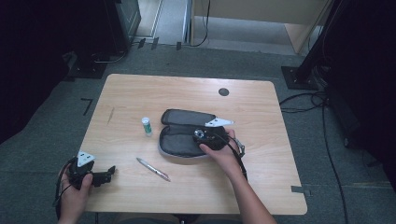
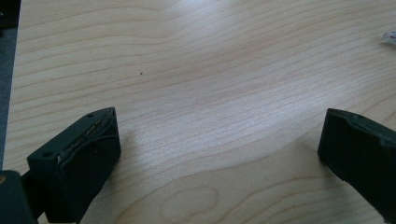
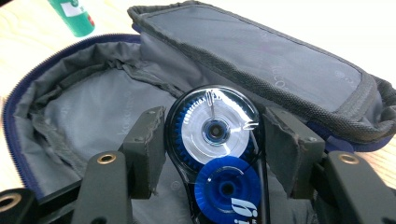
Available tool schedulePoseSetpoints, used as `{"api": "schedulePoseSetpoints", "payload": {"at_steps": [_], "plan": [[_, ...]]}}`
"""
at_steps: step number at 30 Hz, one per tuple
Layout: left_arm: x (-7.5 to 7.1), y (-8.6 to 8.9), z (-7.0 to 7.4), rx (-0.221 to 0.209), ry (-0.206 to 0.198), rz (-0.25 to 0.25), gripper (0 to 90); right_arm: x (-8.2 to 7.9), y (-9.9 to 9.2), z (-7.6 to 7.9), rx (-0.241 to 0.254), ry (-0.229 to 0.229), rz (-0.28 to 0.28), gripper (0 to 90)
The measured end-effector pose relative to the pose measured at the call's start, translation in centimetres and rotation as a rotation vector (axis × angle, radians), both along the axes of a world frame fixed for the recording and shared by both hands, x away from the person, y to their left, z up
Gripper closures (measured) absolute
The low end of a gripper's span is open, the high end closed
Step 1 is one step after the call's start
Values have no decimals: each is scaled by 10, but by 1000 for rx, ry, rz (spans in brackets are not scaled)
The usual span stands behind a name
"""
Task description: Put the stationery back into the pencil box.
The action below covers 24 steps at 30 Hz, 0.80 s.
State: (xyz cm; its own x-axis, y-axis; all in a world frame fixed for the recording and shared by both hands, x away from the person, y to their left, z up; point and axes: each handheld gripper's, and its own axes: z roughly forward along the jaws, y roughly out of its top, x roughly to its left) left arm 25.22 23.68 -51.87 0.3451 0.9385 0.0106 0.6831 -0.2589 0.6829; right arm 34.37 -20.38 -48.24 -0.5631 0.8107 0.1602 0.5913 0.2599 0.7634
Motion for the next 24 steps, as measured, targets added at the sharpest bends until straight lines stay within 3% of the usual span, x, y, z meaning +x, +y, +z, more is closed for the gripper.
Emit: {"api": "schedulePoseSetpoints", "payload": {"at_steps": [15,18,24], "plan": [[0,0,0,0,0,0,0,-17,-1,13,10,-32,-9,354],[0,0,0,1,1,0,0,-23,-3,15,9,-34,-10,310],[0,0,0,3,2,2,0,-36,-10,18,-19,-27,-30,124]]}}
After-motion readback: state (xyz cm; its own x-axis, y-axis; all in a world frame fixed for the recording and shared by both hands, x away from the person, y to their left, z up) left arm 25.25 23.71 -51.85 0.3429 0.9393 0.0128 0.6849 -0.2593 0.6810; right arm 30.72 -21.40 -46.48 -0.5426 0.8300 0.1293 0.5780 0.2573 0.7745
